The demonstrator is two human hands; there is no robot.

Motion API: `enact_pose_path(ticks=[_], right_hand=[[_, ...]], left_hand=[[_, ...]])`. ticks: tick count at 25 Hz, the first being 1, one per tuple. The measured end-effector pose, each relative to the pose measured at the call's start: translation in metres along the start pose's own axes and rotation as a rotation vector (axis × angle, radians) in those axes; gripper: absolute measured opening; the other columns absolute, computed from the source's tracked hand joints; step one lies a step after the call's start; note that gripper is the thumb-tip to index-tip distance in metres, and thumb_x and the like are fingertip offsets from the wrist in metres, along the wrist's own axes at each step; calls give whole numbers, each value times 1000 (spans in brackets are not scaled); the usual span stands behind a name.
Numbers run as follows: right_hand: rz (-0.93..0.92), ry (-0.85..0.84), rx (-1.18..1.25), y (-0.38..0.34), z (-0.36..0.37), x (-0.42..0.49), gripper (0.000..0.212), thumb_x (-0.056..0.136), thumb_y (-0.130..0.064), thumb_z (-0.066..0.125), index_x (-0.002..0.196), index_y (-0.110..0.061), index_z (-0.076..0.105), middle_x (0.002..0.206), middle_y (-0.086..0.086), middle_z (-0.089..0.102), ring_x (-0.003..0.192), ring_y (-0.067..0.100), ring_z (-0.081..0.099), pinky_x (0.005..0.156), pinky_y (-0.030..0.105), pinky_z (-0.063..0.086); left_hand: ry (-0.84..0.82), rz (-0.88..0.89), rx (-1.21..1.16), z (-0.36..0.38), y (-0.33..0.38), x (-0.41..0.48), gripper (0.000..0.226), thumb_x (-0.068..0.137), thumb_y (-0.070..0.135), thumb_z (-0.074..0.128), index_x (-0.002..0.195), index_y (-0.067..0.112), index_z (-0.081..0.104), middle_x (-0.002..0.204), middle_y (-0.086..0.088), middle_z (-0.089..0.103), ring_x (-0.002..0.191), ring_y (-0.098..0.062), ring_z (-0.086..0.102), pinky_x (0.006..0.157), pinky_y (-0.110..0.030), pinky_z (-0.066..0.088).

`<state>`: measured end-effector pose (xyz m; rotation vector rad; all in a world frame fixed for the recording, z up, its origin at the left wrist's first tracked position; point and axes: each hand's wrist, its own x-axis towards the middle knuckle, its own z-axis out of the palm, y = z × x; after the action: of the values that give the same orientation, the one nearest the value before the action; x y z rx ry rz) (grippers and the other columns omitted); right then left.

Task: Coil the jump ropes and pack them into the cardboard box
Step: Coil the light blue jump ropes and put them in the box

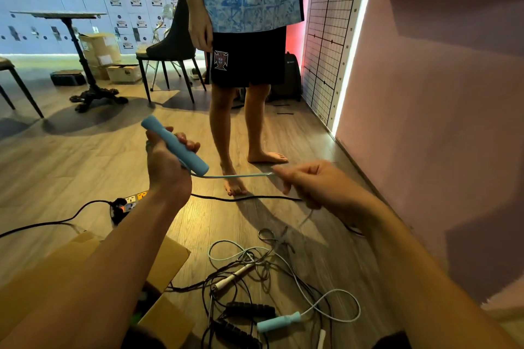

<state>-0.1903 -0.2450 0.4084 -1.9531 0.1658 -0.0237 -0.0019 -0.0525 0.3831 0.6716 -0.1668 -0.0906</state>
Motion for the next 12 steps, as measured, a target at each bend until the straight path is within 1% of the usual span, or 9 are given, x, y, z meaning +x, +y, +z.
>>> enact_pose_path(ticks=[1, 2, 4, 6, 8, 10, 11, 12], right_hand=[[-89, 20, 111, -6, -1, -2, 39, 88, -47, 59, 78, -12, 70, 52, -15, 47, 48, 4, 38, 48, 19, 33], [-149, 16, 167, -9, -1, -3, 37, 87, -44, 58, 80, -10, 71, 53, -14, 46, 48, 4, 38, 48, 19, 33], [-217, -21, 179, -11, 6, -2, 34, 88, -41, 56, 84, -12, 73, 54, -9, 45, 50, 6, 37, 49, 20, 31], [-267, -56, 220, -11, 11, -1, 30, 92, -36, 54, 89, -14, 74, 56, -5, 42, 51, 9, 34, 50, 23, 29], [-296, -55, 337, -11, 11, 2, 29, 97, -29, 50, 93, -10, 71, 56, -4, 37, 51, 10, 31, 50, 23, 27], [-301, 1, 442, -14, 10, 2, 31, 99, -28, 47, 95, -6, 69, 55, -5, 34, 50, 10, 29, 49, 22, 27], [-292, 63, 476, -15, 10, 3, 32, 100, -28, 47, 96, -5, 68, 54, -5, 34, 49, 9, 29, 49, 21, 29], [-276, 149, 490, -15, 11, 3, 33, 102, -29, 46, 96, -5, 68, 53, -5, 36, 49, 9, 31, 49, 19, 33]], left_hand=[[-3, 14, 96, 0, -5, -1, 27, 105, 39, 36, 94, 16, 44, 67, 2, 46, 55, -10, 47, 59, -26, 47], [-19, 35, 202, 1, -9, -2, 27, 105, 40, 35, 96, 17, 45, 67, 2, 47, 56, -10, 47, 58, -27, 46], [-81, 98, 454, 7, -14, -11, 29, 106, 42, 31, 100, 20, 49, 71, 3, 50, 59, -8, 50, 59, -26, 47], [-189, 150, 647, 13, -18, -20, 29, 107, 40, 28, 100, 22, 50, 74, 2, 51, 61, -7, 51, 58, -23, 47], [-308, 212, 846, 14, -23, -24, 27, 107, 35, 29, 100, 19, 49, 77, -2, 50, 62, -7, 49, 56, -24, 45], [-434, 248, 1031, 14, -28, -29, 27, 106, 37, 31, 100, 18, 50, 79, -6, 51, 63, -10, 49, 57, -31, 44], [-497, 215, 1082, 15, -28, -31, 30, 106, 40, 31, 100, 18, 51, 80, -7, 52, 63, -11, 50, 57, -32, 44], [-566, 141, 1114, 17, -28, -35, 35, 105, 43, 31, 98, 17, 54, 79, -7, 53, 61, -9, 50, 56, -29, 45]])
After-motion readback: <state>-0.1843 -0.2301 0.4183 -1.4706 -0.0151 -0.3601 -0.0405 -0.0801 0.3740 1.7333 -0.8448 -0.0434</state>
